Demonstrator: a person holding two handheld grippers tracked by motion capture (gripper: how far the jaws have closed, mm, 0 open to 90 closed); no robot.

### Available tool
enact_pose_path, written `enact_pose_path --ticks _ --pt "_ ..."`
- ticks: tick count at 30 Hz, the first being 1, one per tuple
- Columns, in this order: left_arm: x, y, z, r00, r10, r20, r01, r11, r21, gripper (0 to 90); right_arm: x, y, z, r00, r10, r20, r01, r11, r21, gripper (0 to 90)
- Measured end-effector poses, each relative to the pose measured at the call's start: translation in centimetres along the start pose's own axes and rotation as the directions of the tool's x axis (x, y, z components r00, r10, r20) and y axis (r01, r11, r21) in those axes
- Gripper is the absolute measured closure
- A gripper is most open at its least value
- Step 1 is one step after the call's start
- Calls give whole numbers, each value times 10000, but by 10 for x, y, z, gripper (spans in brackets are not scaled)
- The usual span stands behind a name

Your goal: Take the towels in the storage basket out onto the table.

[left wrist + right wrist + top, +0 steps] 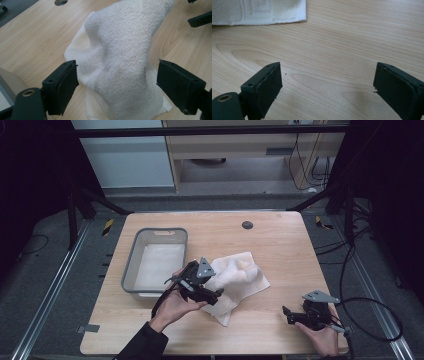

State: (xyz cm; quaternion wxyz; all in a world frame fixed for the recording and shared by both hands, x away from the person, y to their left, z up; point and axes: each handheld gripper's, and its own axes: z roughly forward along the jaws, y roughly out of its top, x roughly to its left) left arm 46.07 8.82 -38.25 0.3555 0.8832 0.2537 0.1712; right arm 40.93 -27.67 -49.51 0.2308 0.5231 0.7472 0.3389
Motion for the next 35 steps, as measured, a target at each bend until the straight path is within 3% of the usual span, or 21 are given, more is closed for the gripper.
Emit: enact_pose_path --ticks 12,20,24,25,26,27,28,29,30,31,32,33,34,35 --pt "7 -15 -23 9989 -387 -261 378 9987 -342 155 0 0 0 10000 54 15 -55 10000 37 81" --pt "21 -41 -38 9940 -853 -679 821 9954 -488 154 1 0 0 10000 50 34 -50 10000 48 79" --pt "28 -56 -50 9870 -1242 -1023 1157 9896 -850 156 0 0 0 10000 9 61 -9 10000 39 78" --pt "33 -63 -56 9819 -1466 -1196 1350 9858 -995 163 0 0 0 10000 -2 60 2 10000 25 78" --pt "33 -63 -56 9819 -1466 -1196 1350 9858 -995 164 0 0 0 10000 -2 60 2 10000 25 78" --pt "36 -70 -61 9762 -1666 -1386 1515 9819 -1132 164 0 0 0 10000 8 77 -8 10000 15 77" --pt "36 -70 -61 9762 -1666 -1386 1515 9819 -1132 166 0 0 0 10000 8 77 -8 10000 15 77" --pt "40 -77 -65 9707 -1873 -1505 1702 9781 -1195 167 0 0 -1 10000 49 73 -49 10000 -17 77" --pt "40 -77 -65 9707 -1873 -1505 1702 9781 -1195 167 0 0 -1 10000 49 73 -49 10000 -17 77" --pt "43 -85 -69 9635 -2090 -1675 1880 9732 -1326 167 0 0 -1 10000 50 82 -49 10000 -47 77" --pt "43 -85 -69 9635 -2090 -1675 1880 9732 -1326 167 0 0 -1 10000 50 82 -49 10000 -47 77" --pt "46 -93 -73 9560 -2305 -1813 2060 9678 -1445 167 0 0 -1 9999 64 80 -63 10000 -51 77" --pt "46 -93 -73 9560 -2305 -1813 2060 9678 -1445 168 0 0 -1 9999 64 80 -63 10000 -51 77" --pt "48 -97 -76 9511 -2425 -1915 2154 9646 -1521 169 0 0 -1 9999 73 70 -73 10000 -56 77"
